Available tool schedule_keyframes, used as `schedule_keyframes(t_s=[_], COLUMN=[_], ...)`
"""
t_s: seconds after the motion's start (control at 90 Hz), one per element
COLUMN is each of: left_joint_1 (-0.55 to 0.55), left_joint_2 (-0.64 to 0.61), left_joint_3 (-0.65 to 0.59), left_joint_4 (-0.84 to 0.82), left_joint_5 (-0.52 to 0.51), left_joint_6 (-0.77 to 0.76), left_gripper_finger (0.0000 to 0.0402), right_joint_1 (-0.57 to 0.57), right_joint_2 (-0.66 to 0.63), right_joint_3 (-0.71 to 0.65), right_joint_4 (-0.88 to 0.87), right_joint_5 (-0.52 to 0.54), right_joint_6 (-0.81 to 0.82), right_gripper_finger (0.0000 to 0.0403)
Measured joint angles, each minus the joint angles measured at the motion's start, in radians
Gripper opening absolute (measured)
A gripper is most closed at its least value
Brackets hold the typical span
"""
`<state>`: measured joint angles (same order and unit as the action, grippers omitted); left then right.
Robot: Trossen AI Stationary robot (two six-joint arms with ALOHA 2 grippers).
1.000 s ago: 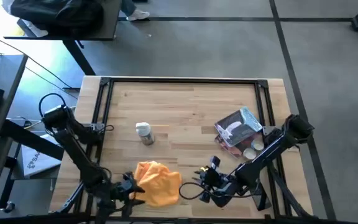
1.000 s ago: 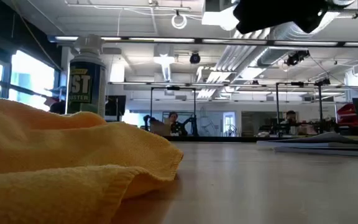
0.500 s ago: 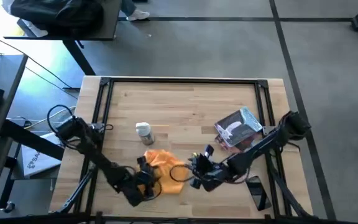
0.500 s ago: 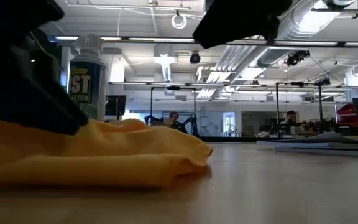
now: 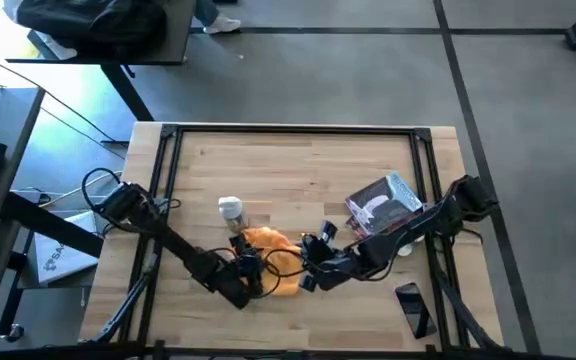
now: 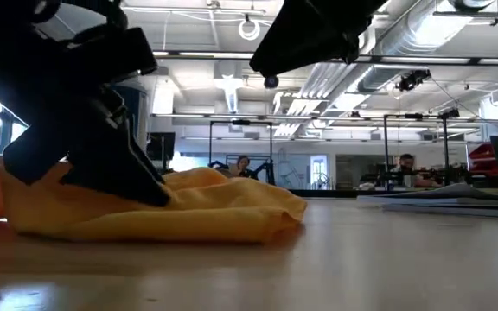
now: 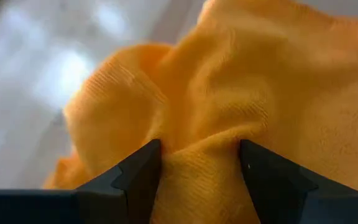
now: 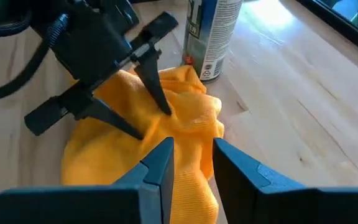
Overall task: Apply microfiber cloth
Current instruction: Move the orange microfiber cloth to the top right of the table
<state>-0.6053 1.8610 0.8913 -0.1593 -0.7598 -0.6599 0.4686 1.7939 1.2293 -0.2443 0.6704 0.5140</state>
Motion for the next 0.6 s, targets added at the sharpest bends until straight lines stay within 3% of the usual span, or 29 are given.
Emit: schedule_keyframes(t_s=[0.167, 0.6], left_joint_1=[0.005, 0.005], left_joint_2=[-0.001, -0.002], left_joint_3=[0.0, 0.0], left_joint_4=[0.002, 0.001], left_joint_5=[0.059, 0.066], left_joint_6=[-0.001, -0.001], left_gripper_finger=[0.0197, 0.0197], right_joint_1=[0.009, 0.014], right_joint_2=[0.0, 0.0], right_joint_3=[0.0, 0.0], right_joint_4=[-0.019, -0.02], right_joint_5=[-0.013, -0.047], right_joint_6=[0.001, 0.103], right_gripper_finger=[0.0078, 0.0079])
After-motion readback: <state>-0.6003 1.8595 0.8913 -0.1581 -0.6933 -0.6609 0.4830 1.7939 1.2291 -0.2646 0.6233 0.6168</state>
